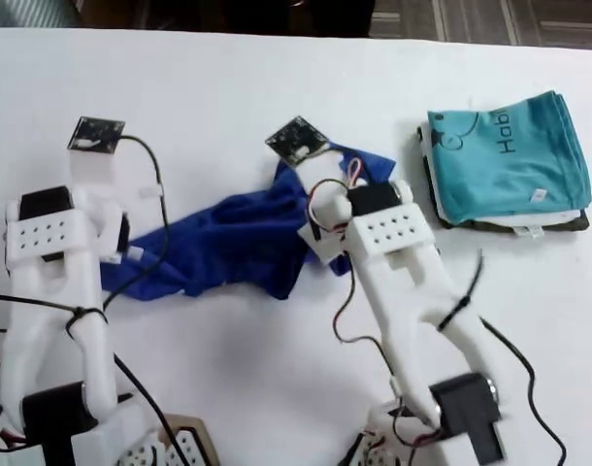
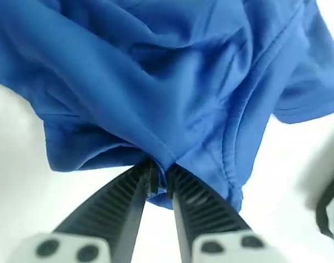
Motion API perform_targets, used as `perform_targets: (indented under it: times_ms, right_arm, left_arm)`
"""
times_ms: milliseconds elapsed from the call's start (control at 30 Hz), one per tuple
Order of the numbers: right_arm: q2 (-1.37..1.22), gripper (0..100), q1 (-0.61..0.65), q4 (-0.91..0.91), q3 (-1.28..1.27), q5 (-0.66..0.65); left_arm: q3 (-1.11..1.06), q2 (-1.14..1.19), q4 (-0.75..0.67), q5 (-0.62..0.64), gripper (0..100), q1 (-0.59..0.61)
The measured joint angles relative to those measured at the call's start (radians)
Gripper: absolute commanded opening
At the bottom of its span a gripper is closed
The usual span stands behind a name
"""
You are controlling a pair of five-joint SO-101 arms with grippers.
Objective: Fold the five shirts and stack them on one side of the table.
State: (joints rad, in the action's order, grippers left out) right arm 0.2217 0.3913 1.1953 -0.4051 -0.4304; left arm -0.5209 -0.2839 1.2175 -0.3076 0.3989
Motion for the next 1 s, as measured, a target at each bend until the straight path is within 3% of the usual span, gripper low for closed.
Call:
perform_targets:
  times_ms: [200, 433, 600, 833, 1000]
  right_arm:
    - [0.014, 20.5, 0.0, 0.106, 0.0, 0.0]
    - [0.005, 20.8, -0.002, 0.138, 0.0, 0.0]
    - [-0.044, 20.8, -0.021, -0.017, -0.04, 0.008]
    - [-0.305, 20.8, -0.02, -0.152, -0.051, 0.006]
    - [-0.506, 20.8, -0.086, -0.186, 0.135, 0.008]
  left_arm:
    - [0.0, 0.0, 0.0, 0.0, 3, 0.0]
    - [0.0, 0.0, 0.0, 0.0, 3, 0.0]
    - [0.0, 0.0, 0.0, 0.0, 3, 0.002]
    - [0.0, 0.0, 0.0, 0.0, 3, 0.002]
    - [0.0, 0.0, 0.0, 0.0, 3, 0.0]
